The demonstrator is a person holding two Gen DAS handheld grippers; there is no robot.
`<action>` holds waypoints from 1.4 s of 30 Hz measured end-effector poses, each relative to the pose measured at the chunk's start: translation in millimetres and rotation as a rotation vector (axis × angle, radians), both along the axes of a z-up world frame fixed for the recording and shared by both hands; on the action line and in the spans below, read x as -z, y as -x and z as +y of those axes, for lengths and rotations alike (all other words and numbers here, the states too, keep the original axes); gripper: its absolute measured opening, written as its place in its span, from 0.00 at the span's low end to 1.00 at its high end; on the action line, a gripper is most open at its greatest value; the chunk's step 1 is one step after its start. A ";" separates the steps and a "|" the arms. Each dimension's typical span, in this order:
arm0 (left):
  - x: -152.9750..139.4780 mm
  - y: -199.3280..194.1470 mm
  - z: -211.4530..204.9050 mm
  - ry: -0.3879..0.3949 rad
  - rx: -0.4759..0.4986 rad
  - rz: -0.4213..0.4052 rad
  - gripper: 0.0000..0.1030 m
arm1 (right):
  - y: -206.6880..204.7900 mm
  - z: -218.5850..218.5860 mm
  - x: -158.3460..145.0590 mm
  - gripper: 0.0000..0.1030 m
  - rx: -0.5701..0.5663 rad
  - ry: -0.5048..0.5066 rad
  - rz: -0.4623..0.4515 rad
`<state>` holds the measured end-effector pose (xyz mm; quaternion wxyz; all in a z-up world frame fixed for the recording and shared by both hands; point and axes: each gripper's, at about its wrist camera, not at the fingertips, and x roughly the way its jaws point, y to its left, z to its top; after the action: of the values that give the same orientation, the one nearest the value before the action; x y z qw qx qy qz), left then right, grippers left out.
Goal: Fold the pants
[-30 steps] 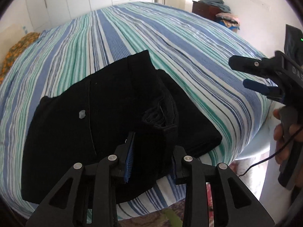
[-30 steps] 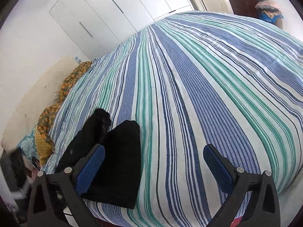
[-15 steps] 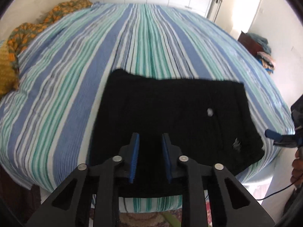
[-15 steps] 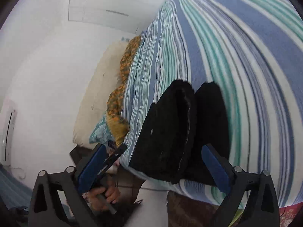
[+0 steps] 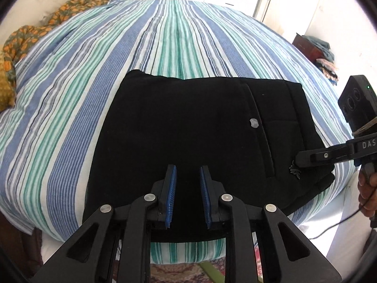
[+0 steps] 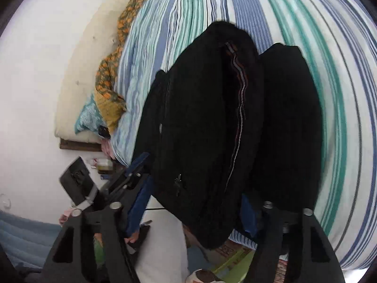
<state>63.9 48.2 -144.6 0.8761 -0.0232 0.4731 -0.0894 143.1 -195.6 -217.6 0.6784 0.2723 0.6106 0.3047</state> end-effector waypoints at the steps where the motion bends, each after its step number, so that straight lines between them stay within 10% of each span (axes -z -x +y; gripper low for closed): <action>1: -5.7 1.1 1.4 0.006 -0.005 -0.002 0.20 | -1.9 8.6 -1.7 0.28 -0.025 0.068 -0.021; 8: -45.1 11.7 -0.4 0.029 0.006 -0.093 0.48 | 8.3 -12.7 -69.5 0.23 -0.065 0.047 -0.244; 12: -12.0 1.8 -13.7 -0.023 0.037 0.005 0.48 | 13.5 -40.3 -22.1 0.26 -0.015 0.149 -0.139; 17: -15.4 5.7 -18.2 -0.067 0.045 -0.009 0.47 | 19.9 -48.7 -3.8 0.63 0.044 0.161 -0.093; 21: -24.8 1.7 -16.9 -0.069 0.027 -0.034 0.53 | 17.2 -41.6 -66.3 0.65 0.053 0.355 -0.345; 27: -14.4 -2.4 -24.9 -0.083 0.043 -0.001 0.55 | 10.0 -8.4 -105.5 0.66 0.001 0.281 -0.585; 34: -7.8 2.7 -26.8 -0.097 0.048 0.022 0.58 | -8.6 1.7 -16.6 0.66 -0.017 0.384 -0.387; 42: -18.0 1.8 -12.7 -0.022 -0.015 0.010 0.68 | 56.1 -9.1 -79.4 0.67 0.003 0.314 -0.564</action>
<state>62.1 35.4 -126.6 0.8747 -0.0173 0.4782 -0.0775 87.0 -204.7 -138.2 0.8551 0.0699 0.4376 0.2693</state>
